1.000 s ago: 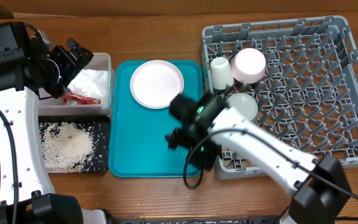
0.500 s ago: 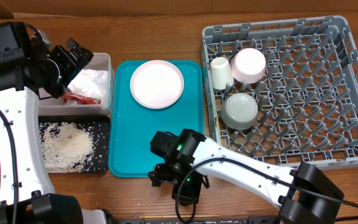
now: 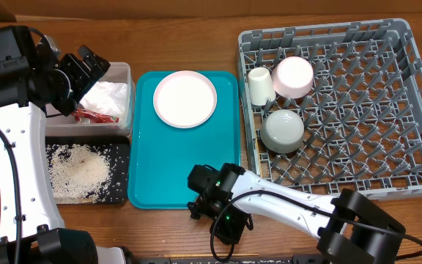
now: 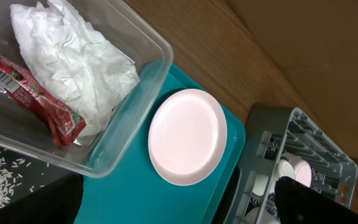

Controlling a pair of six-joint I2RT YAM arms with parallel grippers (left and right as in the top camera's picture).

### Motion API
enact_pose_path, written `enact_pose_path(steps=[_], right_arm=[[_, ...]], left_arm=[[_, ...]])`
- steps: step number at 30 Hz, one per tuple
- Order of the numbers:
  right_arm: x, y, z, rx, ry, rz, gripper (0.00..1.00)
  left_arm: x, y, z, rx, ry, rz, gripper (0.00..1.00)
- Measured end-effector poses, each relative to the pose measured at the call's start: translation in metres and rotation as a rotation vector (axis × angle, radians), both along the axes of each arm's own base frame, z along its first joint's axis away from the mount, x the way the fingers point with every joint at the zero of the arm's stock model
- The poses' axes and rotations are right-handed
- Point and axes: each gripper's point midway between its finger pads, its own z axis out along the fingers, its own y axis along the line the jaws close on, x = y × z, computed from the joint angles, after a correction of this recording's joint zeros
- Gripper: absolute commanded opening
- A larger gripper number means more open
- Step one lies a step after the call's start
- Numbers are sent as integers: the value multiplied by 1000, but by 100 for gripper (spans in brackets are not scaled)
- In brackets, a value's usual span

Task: Sort waste into correct bins and load items into the dishwasher
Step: 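Move the right gripper to the table edge below the teal tray, then lower the right gripper and grasp the second wooden chopstick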

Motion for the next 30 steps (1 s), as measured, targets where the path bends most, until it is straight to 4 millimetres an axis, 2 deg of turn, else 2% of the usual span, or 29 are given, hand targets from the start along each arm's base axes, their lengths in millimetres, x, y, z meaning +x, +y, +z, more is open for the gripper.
enact_pose_path(steps=[4, 9, 13, 18, 24, 30], right_arm=[[-5, -5, -15, -5, -2, -9, 31], [-24, -15, -24, -42, 10, 36, 31], [-35, -13, -25, -43, 3, 82, 32], [-39, -12, -24, -46, -8, 103, 41], [-38, -13, -24, -58, -31, 118, 40], [-42, -25, -16, -112, 0, 119, 40]], left_arm=[[0, 0, 0, 0, 0, 0, 100], [0, 0, 0, 0, 0, 0, 100], [0, 0, 0, 0, 0, 0, 100], [0, 0, 0, 0, 0, 0, 100], [0, 0, 0, 0, 0, 0, 100], [0, 0, 0, 0, 0, 0, 100]])
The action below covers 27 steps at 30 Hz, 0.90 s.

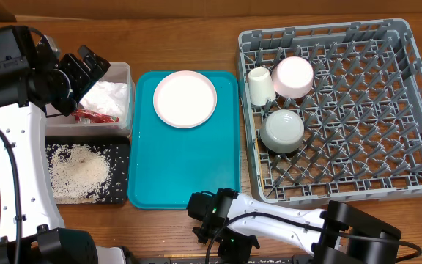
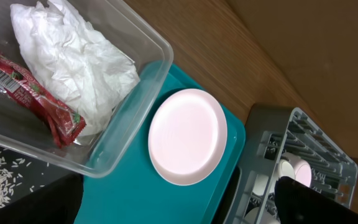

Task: Sort waste into correct bins and load items into the dishwasher
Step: 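Lower the right gripper and grasp the second wooden chopstick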

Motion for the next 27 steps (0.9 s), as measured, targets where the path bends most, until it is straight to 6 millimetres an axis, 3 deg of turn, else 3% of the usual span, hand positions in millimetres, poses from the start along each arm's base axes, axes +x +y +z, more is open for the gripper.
enact_pose_path(steps=[8, 27], right_arm=[[12, 31, 18, 109, -21, 37, 40], [34, 48, 18, 200, -61, 27, 35]], left_arm=[[0, 0, 0, 0, 0, 0, 100], [0, 0, 0, 0, 0, 0, 100]])
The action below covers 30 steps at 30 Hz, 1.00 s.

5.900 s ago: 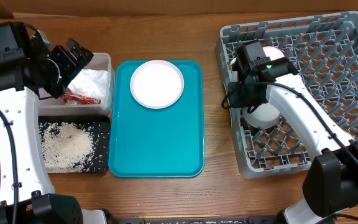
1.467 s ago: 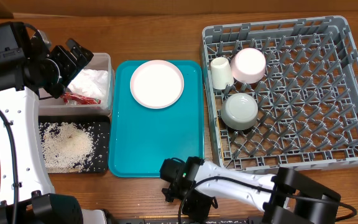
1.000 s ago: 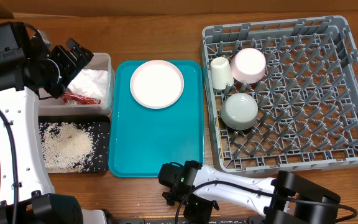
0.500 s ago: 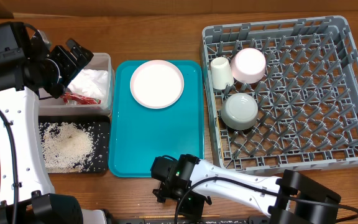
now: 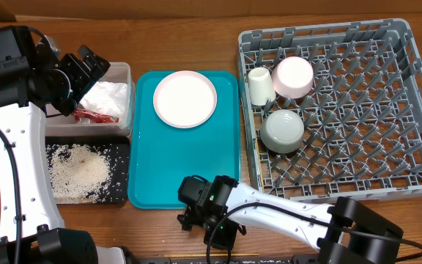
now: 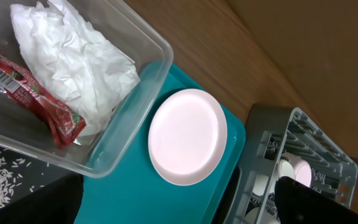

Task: Sort waste into correct bins and load items into the dishwasher
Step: 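Lower the right gripper and grasp the second wooden chopstick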

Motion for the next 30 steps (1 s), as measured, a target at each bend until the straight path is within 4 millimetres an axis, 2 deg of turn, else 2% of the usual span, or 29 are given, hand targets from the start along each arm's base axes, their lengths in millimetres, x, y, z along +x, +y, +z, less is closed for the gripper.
enact_pose_path(steps=[5, 11, 17, 24, 30], right_arm=[[1, 5, 0, 22, -3, 0, 35], [7, 4, -2, 19, -35, 12, 28], [11, 3, -3, 23, -61, 52, 38], [14, 9, -10, 66, -86, 78, 38], [7, 0, -18, 49, -58, 84, 38]], left_arm=[[0, 0, 0, 0, 0, 0, 100], [0, 0, 0, 0, 0, 0, 100], [0, 0, 0, 0, 0, 0, 100], [0, 0, 0, 0, 0, 0, 100], [0, 0, 0, 0, 0, 0, 100]])
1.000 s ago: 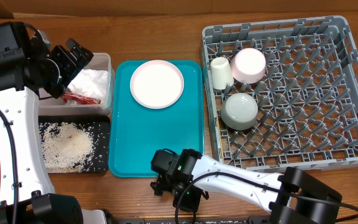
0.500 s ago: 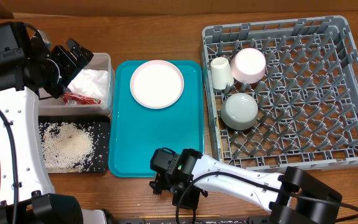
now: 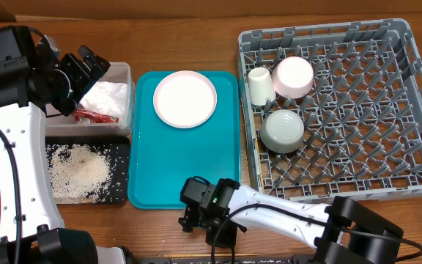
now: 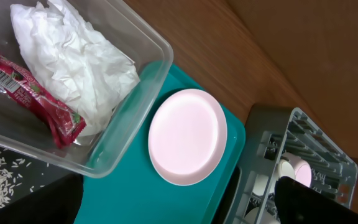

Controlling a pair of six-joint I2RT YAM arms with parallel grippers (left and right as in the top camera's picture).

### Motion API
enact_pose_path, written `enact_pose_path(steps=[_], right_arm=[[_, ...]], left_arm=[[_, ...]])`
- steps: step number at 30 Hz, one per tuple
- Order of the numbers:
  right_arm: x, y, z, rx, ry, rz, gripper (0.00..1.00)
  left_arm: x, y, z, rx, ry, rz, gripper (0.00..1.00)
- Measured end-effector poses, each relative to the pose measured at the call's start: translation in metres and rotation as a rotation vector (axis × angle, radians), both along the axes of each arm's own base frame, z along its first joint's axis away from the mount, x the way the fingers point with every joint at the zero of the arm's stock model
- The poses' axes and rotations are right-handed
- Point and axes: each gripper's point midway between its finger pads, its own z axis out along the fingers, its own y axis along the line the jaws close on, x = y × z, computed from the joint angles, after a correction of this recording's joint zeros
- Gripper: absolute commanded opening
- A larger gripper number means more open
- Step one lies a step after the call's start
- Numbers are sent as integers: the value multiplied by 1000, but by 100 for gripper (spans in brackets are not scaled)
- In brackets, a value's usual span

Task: Sort waste into correct bins and load items into the dishwasher
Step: 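Lower the right gripper and grasp the second wooden chopstick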

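A pink plate (image 3: 184, 98) lies on the far half of the teal tray (image 3: 189, 161); the left wrist view shows the plate (image 4: 187, 137) too. My left gripper (image 3: 86, 64) hangs open over the clear bin (image 3: 125, 70), its dark fingers (image 4: 316, 202) wide apart with nothing between them. In the bin lie crumpled white paper (image 4: 73, 56) and a red wrapper (image 4: 36, 99). My right gripper (image 3: 193, 214) sits low at the tray's near edge; its jaws do not show clearly. The grey dish rack (image 3: 357, 110) holds a white cup (image 3: 260, 84), a pink bowl (image 3: 294, 75) and a grey bowl (image 3: 282, 130).
A black tray (image 3: 123, 150) strewn with rice grains (image 3: 79, 172) sits in front of the clear bin, left of the teal tray. The right arm stretches along the table's near edge below the rack. Wooden table surface surrounds everything.
My right gripper has shifted very slightly at the near edge of the teal tray. The left arm, plate, bins and rack stand as before.
My right gripper was first over the tray's near right corner. Then it was lower, just off the tray's near edge. After that it stood further left along that edge, where it remains. The left gripper stayed open over the clear bin throughout.
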Motion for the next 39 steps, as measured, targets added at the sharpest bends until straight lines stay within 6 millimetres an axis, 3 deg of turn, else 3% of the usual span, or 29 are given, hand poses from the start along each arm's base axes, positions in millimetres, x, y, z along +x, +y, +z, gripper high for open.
enact_pose_path(steps=[13, 22, 31, 39], right_arm=[[-19, -12, -13, -3, 87, -3, 37], [-23, -9, -16, 21, 101, -2, 37], [-29, 11, -16, 108, 61, 19, 37], [-30, 9, -18, 125, 50, 12, 36]], left_arm=[[0, 0, 0, 0, 0, 0, 100], [0, 0, 0, 0, 0, 0, 100], [0, 0, 0, 0, 0, 0, 100], [0, 0, 0, 0, 0, 0, 100]])
